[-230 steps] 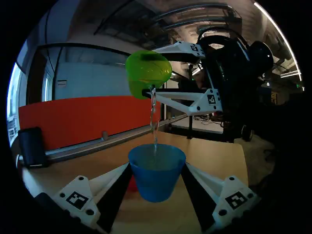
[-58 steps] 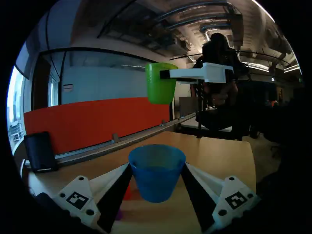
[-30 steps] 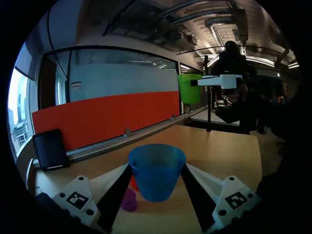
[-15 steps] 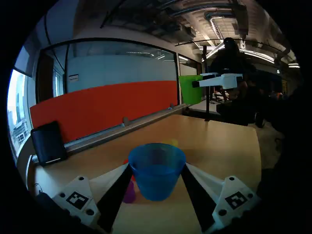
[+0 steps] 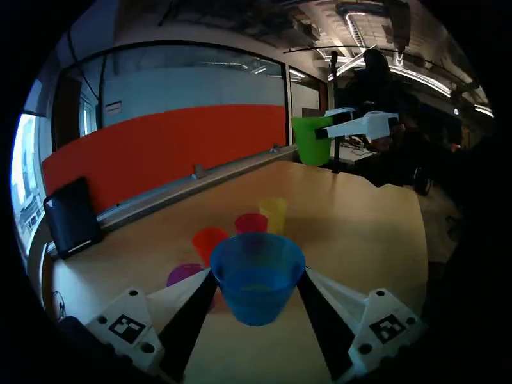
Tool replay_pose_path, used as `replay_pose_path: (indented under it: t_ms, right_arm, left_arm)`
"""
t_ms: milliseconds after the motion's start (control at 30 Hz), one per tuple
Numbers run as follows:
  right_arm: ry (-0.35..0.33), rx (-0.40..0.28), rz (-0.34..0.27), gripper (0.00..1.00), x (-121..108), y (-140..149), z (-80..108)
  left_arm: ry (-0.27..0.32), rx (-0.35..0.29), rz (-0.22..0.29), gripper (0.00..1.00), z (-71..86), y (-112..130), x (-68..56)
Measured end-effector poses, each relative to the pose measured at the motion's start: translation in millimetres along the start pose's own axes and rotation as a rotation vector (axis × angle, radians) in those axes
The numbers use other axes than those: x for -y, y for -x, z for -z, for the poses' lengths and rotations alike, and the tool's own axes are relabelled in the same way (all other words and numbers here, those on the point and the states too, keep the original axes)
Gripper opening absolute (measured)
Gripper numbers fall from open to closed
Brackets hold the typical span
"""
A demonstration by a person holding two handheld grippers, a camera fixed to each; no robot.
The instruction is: Pour water
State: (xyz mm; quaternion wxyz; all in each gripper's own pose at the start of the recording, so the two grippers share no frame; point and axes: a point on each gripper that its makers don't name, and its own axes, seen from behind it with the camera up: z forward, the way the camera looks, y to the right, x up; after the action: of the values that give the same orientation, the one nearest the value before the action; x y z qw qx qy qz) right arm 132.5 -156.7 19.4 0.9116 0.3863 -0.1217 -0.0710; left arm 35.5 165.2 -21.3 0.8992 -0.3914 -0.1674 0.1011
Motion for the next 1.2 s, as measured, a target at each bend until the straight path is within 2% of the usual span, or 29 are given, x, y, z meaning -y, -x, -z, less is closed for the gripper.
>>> replay_pose_path:
  t_ms: [300, 667, 967, 1200]
  right_arm:
    - [-0.030, 0.070, 0.012, 0.91, 2, 33, -7.2]
    - [-0.073, 0.172, 0.043, 0.91, 7, 74, -18.5]
    - [-0.113, 0.245, 0.092, 0.91, 18, 102, -28.7]
    - [-0.141, 0.293, 0.092, 0.91, 23, 123, -35.1]
  left_arm:
    - [0.018, 0.065, -0.002, 0.85, -7.0, 22, -4.1]
    - [0.038, 0.163, -0.006, 0.85, -13.1, 52, -3.4]
    - [0.057, 0.216, -0.011, 0.85, -21.3, 68, -2.1]
    - [0.070, 0.246, -0.011, 0.85, -27.4, 79, -1.9]
